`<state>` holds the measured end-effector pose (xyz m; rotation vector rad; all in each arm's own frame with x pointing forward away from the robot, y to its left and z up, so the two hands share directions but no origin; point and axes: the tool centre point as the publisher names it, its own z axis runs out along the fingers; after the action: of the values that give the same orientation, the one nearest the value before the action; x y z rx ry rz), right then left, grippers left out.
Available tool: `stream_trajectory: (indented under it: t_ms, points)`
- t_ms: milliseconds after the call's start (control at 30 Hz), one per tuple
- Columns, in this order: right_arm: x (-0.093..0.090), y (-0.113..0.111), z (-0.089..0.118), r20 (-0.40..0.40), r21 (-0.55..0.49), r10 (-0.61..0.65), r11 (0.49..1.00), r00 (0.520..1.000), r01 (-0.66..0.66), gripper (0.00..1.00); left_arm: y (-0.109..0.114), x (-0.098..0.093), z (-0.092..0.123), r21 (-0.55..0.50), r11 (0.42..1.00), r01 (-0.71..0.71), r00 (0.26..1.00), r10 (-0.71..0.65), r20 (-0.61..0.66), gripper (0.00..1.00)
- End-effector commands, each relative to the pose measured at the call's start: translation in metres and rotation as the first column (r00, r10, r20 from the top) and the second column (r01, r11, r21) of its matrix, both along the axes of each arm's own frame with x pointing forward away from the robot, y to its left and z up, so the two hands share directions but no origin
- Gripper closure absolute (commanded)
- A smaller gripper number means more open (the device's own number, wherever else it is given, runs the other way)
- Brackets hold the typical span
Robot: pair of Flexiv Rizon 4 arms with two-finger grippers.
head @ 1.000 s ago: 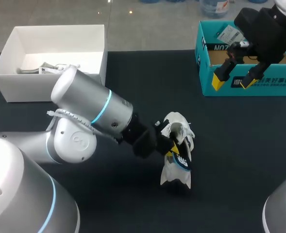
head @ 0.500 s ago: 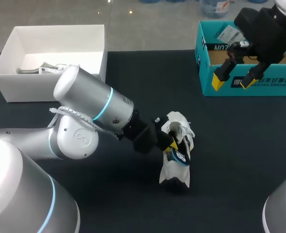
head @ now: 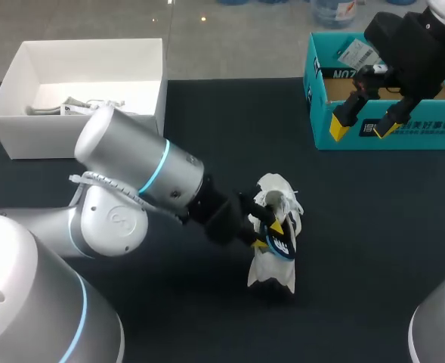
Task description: Take the shoe out of the shoebox, open the shoe tongue, remove and reinsert the insole, then place the shoe into the shoebox
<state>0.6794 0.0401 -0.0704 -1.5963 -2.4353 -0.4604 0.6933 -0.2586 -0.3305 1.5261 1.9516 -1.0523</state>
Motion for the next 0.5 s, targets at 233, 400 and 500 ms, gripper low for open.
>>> stream_trajectory:
  t_ms: [233, 400, 500]
  points:
    - [0.002, 0.001, 0.000, -0.005, -0.002, 0.001, 1.000, 1.000, -0.001, 0.00, -0.004, -0.007, -0.007, 0.009, 0.998, 0.059, 0.998, -0.059, 0.018, 1.00]
    - [0.002, 0.001, 0.000, -0.005, -0.002, 0.001, 1.000, 1.000, -0.001, 0.00, -0.004, 0.010, -0.015, 0.026, 0.998, 0.060, 0.997, -0.061, 0.055, 1.00]
    - [0.002, 0.001, 0.000, -0.005, -0.002, 0.001, 1.000, 1.000, -0.001, 0.00, -0.004, 0.020, -0.019, 0.036, 0.998, 0.054, 0.996, -0.057, 0.071, 1.00]
